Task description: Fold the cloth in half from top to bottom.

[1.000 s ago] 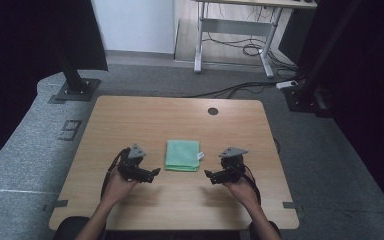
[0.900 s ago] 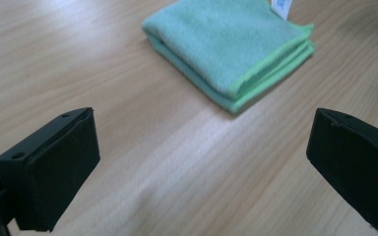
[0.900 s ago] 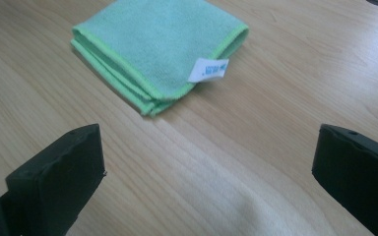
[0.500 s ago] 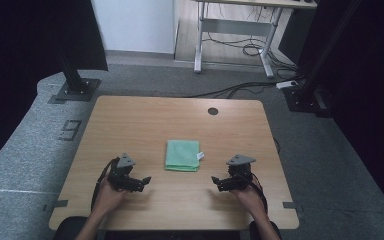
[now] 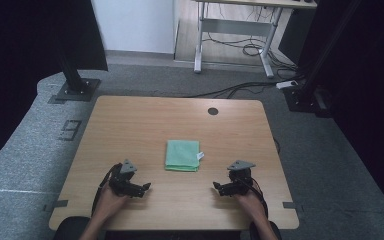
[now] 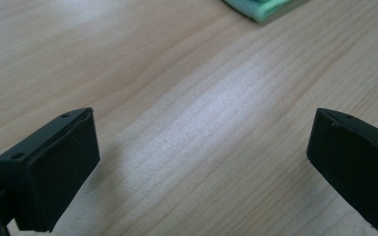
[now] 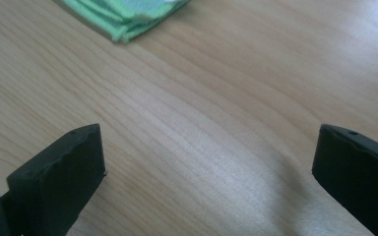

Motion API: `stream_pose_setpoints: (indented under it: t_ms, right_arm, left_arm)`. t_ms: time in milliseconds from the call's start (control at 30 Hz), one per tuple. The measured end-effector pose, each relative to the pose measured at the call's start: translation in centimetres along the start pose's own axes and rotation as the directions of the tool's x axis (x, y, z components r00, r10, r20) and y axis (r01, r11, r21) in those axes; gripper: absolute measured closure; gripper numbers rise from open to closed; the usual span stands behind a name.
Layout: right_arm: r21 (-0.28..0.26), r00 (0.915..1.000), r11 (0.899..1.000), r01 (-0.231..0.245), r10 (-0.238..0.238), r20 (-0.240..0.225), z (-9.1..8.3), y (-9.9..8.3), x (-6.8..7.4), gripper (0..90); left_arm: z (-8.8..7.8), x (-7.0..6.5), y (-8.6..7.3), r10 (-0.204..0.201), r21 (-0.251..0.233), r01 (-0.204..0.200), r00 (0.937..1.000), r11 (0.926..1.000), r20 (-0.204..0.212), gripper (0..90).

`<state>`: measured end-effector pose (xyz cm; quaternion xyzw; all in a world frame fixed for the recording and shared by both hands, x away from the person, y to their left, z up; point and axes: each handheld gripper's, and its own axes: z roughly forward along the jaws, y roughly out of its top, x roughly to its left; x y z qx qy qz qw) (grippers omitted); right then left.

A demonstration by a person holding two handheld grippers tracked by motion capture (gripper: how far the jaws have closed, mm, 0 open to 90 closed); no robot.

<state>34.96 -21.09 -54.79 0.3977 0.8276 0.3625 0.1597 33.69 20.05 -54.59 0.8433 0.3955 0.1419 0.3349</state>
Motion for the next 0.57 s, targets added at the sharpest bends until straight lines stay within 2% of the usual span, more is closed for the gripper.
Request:
stream_pose_setpoints:
  t_ms: [33, 100, 267, 567]
  right_arm:
    - [0.000, 1.0000, 1.000, 0.000, 0.000, 0.000, 0.00, 0.00, 0.00, 0.0]
    - [0.008, 0.9999, 1.000, -0.004, 0.004, -0.013, 0.38, -0.38, 0.10, 0.0]
    - [0.018, 0.9997, 0.999, 0.026, -0.026, -0.003, 0.71, -0.56, 0.45, 0.0]
    - [0.018, 0.9997, 0.999, 0.026, -0.026, -0.003, 0.71, -0.56, 0.44, 0.0]
  left_arm:
    - [0.00, 0.00, 0.00, 0.000, 0.000, 0.000, 1.0000, 1.0000, 0.000, 0.0]
    - [0.39, -0.35, -0.03, 0.026, 0.026, -0.026, 0.9996, 0.9993, -0.010, 0.0]
    - [0.50, -0.48, 0.04, 0.017, 0.026, -0.017, 0.9998, 0.9995, -0.012, 0.0]
    - [0.53, -0.54, 0.09, 0.011, 0.028, -0.011, 0.9997, 0.9996, -0.020, 0.0]
